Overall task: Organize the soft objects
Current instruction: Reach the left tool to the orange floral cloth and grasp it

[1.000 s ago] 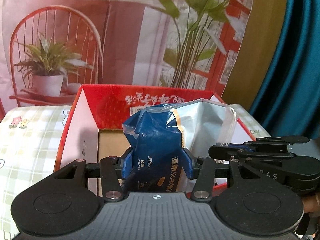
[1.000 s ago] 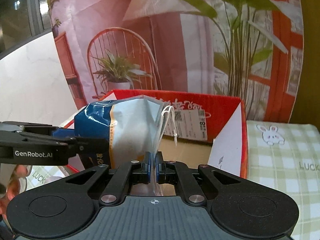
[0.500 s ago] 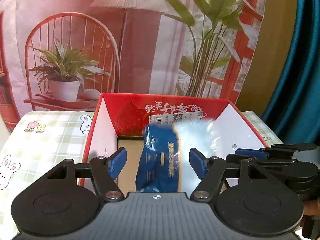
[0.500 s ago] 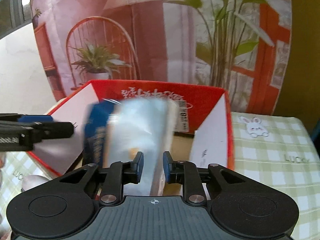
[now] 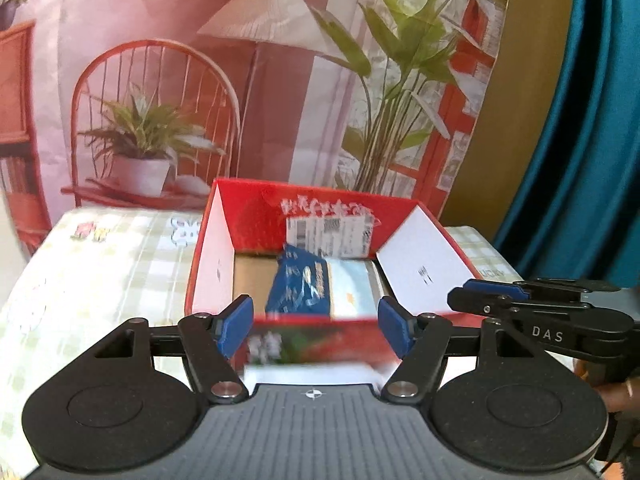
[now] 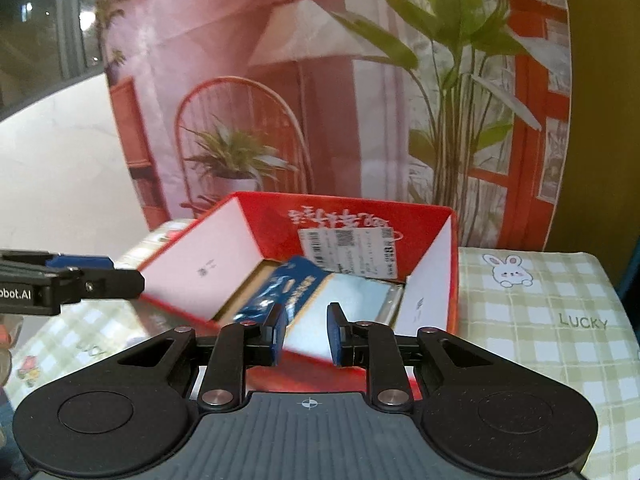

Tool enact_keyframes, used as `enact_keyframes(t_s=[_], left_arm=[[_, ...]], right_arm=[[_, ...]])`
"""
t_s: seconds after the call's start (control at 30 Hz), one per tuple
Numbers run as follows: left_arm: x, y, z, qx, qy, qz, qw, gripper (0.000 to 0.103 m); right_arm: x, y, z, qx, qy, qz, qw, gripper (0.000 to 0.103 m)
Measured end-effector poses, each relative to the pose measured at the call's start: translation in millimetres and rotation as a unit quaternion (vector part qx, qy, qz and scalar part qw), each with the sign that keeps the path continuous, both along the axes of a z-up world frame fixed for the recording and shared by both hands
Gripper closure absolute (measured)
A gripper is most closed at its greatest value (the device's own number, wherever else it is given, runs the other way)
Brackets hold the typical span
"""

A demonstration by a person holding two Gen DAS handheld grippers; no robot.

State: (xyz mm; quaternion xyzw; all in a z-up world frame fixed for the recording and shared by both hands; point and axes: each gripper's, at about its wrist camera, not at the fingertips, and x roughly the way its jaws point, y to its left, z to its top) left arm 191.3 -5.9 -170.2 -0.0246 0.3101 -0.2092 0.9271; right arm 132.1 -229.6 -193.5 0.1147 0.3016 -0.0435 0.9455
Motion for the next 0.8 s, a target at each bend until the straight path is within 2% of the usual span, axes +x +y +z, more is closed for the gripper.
enact_keyframes(t_s=[0.23,0.33,0.43,0.53,0.6,0.8], left_arm=[[-44,6,-4,0.003,0.006,0.004,1.0000,0.033],[-60,11,-8,0.004,0.004,0.000,1.0000,0.033],[-77,13,-15,0.024,-0.010,-0.004,0.9997,0.033],[-93,18,-23,0.031,-0.016,-0.008,0.9993,0.033],[-100,21,-28,0.033,-0.015,-0.010,0.9993,0.033],[-110,17,-29,0.028,-0.026,-0.029,0.9989,0.033]], right_arm=[[-49,31,5,-0.005,-0.013,0.014,1.000,0.081],[-72,43,5,-0.014,-0.020,0.016,1.000,0.076],[-93,52,2,-0.035,-0.020,0.019,0.999,0.073],[-112,57,-3,-0.054,-0.021,0.016,0.998,0.062],[-123,58,-7,-0.060,-0.024,0.016,0.998,0.050],[-137,55,-27,-0.049,-0.002,0.005,0.999,0.048]])
